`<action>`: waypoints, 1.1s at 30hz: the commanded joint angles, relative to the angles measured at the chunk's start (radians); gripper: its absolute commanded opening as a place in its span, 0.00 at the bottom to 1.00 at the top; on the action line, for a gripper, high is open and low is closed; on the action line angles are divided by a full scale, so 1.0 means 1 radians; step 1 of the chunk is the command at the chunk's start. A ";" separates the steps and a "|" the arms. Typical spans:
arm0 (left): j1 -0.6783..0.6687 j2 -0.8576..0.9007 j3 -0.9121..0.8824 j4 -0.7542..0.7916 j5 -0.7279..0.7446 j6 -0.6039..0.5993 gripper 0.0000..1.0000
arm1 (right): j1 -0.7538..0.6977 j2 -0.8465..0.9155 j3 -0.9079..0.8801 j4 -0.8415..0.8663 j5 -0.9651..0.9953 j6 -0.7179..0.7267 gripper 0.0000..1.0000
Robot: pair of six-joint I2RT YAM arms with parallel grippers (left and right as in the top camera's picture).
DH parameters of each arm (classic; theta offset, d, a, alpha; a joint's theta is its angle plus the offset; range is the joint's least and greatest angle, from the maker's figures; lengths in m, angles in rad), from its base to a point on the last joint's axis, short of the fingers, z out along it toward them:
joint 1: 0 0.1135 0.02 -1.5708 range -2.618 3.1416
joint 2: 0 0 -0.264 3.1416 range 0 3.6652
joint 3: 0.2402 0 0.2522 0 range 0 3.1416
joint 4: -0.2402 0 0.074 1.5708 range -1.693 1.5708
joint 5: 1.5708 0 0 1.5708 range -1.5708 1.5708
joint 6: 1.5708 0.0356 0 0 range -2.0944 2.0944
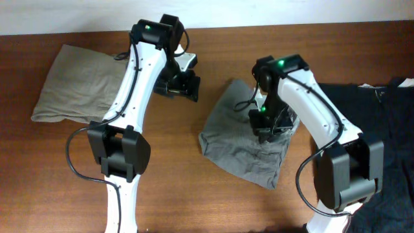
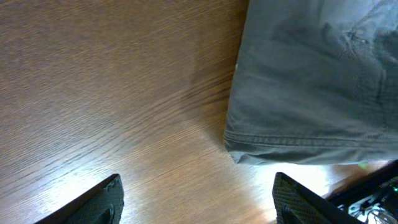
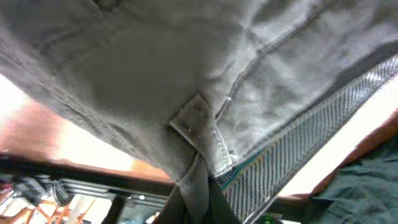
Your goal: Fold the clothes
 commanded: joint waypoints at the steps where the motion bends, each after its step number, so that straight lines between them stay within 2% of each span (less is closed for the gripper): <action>1: -0.020 -0.021 -0.003 -0.003 0.020 0.001 0.77 | -0.001 -0.008 -0.196 0.097 0.040 0.037 0.04; 3: -0.021 -0.021 -0.003 -0.003 0.019 0.001 0.78 | -0.002 -0.008 -0.330 0.200 0.034 0.043 0.06; 5: -0.021 -0.021 -0.003 -0.003 0.020 0.001 0.78 | -0.010 -0.008 -0.384 0.240 0.031 0.003 0.31; 8: -0.023 -0.021 -0.007 -0.004 0.051 0.001 0.78 | -0.011 -0.051 -0.311 0.229 -0.019 -0.081 0.34; 11: -0.032 -0.021 -0.054 -0.002 0.119 0.002 0.76 | -0.016 -0.127 -0.201 0.191 -0.024 -0.076 0.36; 12: -0.047 -0.021 -0.094 0.005 0.122 0.002 0.68 | -0.025 -0.151 -0.171 0.177 -0.025 -0.063 0.36; 15: -0.102 -0.021 -0.259 0.092 0.196 0.006 0.57 | -0.070 -0.183 -0.134 0.159 -0.025 0.006 0.36; 17: -0.135 -0.021 -0.356 0.158 0.257 0.006 0.49 | -0.082 -0.172 -0.149 0.181 -0.026 0.017 0.21; 18: -0.154 -0.021 -0.414 0.198 0.290 0.006 0.38 | -0.079 -0.159 -0.180 0.216 -0.044 0.042 0.13; 20: -0.183 -0.021 -0.498 0.235 0.307 0.006 0.22 | -0.068 -0.139 -0.262 0.284 -0.126 0.067 0.08; 22: -0.193 -0.021 -0.555 0.240 0.304 0.015 0.14 | -0.051 -0.136 -0.382 0.357 -0.179 0.110 0.05; 23: -0.192 -0.021 -0.576 0.241 0.303 0.033 0.12 | -0.043 -0.136 -0.442 0.382 -0.178 0.132 0.04; 25: -0.155 -0.021 -0.596 0.229 0.188 0.040 0.08 | -0.049 -0.136 -0.605 0.426 -0.114 0.194 0.04; 30: -0.043 -0.021 -0.595 0.195 0.138 0.040 0.06 | -0.111 -0.140 -0.616 0.417 -0.076 0.202 0.04; 32: 0.012 -0.025 -0.592 0.187 0.150 0.040 0.06 | -0.134 -0.146 -0.591 0.402 -0.117 0.126 0.04; 33: 0.034 -0.027 -0.581 0.185 0.192 0.044 0.07 | -0.141 -0.157 -0.557 0.391 -0.178 0.039 0.04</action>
